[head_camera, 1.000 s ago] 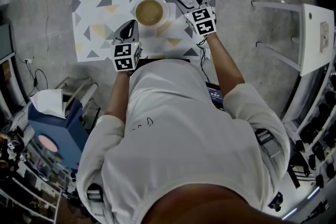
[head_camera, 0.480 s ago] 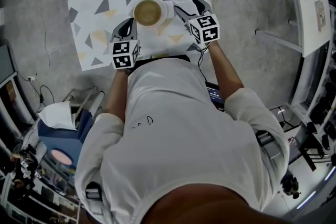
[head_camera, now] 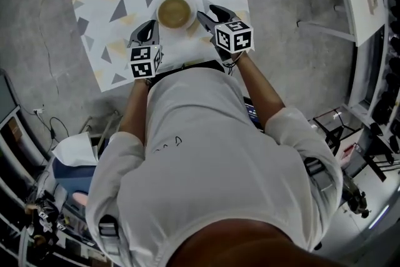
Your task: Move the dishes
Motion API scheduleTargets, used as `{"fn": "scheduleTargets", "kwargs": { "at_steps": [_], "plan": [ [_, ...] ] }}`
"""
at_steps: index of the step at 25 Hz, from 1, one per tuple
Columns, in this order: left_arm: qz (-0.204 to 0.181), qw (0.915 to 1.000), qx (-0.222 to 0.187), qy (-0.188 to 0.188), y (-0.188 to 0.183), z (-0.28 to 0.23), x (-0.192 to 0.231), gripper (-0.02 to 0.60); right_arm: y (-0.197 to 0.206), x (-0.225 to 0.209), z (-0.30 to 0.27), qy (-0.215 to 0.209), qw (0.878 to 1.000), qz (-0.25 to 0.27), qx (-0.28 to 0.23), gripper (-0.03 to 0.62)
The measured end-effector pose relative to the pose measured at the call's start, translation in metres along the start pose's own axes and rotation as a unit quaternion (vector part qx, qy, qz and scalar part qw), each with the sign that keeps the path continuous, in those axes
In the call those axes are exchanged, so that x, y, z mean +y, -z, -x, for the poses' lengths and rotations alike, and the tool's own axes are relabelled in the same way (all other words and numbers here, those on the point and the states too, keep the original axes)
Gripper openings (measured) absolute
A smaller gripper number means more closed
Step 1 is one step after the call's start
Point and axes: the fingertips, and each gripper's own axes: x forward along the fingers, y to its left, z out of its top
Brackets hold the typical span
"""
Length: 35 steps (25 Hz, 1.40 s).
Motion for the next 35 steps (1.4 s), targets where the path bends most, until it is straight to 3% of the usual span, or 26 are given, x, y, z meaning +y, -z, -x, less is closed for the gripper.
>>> {"fn": "scheduleTargets", "kwargs": {
  "at_steps": [6,11,25,27,29,35],
  "plan": [
    [-0.003,0.9999,0.009,0.012,0.011,0.005,0.012,0.021,0.016,0.02,-0.026,-0.018,0.993,-0.109,0.033,0.183],
    [0.006,0.9998,0.012,0.013,0.02,0.006,0.019,0.021,0.021,0.029,-0.044,-0.004,0.984,-0.169,0.057,0.186],
    [0.018,0.9997,0.016,0.01,0.031,0.014,0.033,0.021,0.04,0.034,-0.067,0.019,0.972,-0.214,0.098,0.175],
    [0.016,0.9997,0.017,0.009,0.031,0.014,0.033,0.021,0.043,0.03,-0.068,0.032,0.971,-0.213,0.102,0.145],
    [0.015,0.9997,0.019,0.009,0.031,0.014,0.033,0.021,0.045,0.025,-0.067,0.049,0.971,-0.209,0.106,0.07],
    [0.014,0.9997,0.02,0.01,0.03,0.014,0.032,0.021,0.043,0.024,-0.061,0.052,0.974,-0.191,0.106,0.017]
  ]
}}
